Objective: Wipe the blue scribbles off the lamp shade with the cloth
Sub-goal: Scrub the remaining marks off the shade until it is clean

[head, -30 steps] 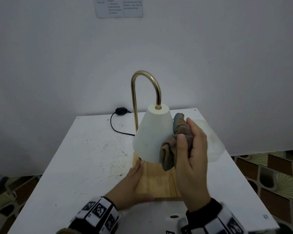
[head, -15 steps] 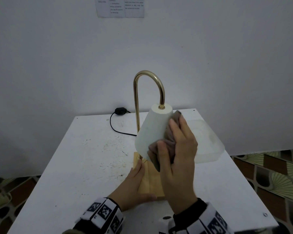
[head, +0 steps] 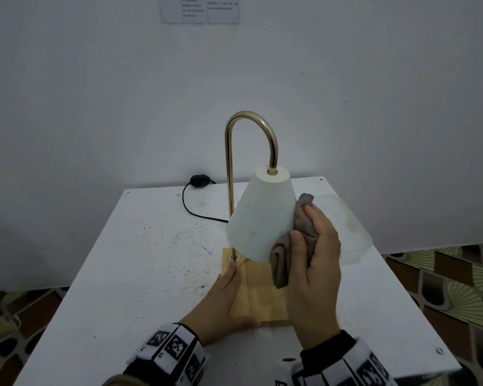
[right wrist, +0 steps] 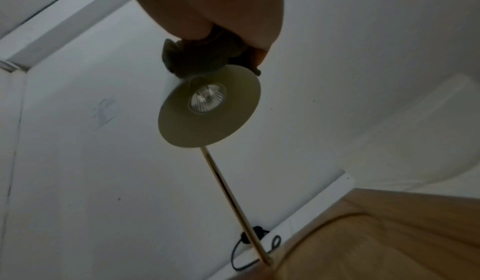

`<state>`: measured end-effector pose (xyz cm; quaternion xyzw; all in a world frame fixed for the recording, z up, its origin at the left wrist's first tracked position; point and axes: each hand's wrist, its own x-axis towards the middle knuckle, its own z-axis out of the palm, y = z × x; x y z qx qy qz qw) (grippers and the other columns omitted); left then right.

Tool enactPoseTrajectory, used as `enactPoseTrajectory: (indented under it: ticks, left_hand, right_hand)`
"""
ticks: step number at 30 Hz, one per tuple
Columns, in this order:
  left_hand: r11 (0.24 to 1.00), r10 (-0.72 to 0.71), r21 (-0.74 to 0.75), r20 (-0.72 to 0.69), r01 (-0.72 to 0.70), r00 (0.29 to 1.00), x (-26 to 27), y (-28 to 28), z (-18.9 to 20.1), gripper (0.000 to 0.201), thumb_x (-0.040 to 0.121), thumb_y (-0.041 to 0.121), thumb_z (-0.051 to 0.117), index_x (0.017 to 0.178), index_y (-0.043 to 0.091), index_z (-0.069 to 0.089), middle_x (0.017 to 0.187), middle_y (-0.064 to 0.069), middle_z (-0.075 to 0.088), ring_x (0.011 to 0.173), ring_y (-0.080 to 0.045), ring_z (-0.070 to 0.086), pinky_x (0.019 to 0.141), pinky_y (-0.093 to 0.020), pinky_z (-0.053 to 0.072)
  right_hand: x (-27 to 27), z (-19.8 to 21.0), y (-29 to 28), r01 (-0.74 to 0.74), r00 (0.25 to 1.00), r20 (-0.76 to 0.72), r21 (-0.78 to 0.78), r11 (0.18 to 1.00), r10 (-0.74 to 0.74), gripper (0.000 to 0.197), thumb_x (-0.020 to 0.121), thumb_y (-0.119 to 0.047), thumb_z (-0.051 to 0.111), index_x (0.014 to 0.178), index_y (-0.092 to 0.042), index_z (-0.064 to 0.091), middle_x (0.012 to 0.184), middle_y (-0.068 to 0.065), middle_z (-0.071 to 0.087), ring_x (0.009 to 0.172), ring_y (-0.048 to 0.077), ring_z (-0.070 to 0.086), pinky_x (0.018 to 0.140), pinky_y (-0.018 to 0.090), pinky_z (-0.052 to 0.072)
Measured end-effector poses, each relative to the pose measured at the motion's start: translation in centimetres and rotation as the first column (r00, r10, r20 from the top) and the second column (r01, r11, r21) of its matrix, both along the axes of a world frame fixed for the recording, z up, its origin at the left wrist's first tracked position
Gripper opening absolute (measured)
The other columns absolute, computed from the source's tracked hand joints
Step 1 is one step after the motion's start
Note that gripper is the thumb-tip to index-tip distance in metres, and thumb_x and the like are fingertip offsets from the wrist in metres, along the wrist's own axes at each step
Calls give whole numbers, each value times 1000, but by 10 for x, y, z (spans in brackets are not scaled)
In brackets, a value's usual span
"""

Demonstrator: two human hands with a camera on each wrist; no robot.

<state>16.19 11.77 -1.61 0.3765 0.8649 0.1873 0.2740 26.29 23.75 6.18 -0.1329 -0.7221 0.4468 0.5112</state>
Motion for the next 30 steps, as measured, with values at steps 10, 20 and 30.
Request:
enactPoseTrajectory:
  ticks: [10,20,30]
  left_hand:
    - [997,27,74,-21,-25,999,3,0,4,114,76,59,64,149,20,-13,154,14,-22,145,-11,-1,118,-28,12]
    - [996,37,83,19,-39,999,4,-1,6,110,77,57,64,149,20,-11,152,17,-24,144,-6,-5,116,-24,9]
    - [997,41,72,-10,-40,999,5,0,7,110,78,57,63,149,19,-11,154,12,-22,145,-10,-5,117,-26,7]
  right_hand:
    - [2,0,2,-4,1000,5,449,893,2,35,100,-27,36,131,-13,42,141,2,35,132,19,32,113,24,24]
    - [11,-13,34,-13,999,32,310,951,3,34,97,-24,39,129,-17,48,135,-15,43,129,9,38,109,19,29]
    - [19,-17,13,-60,994,106,650,757,-13,34,102,-24,35,127,-7,50,137,2,41,129,20,34,111,24,27]
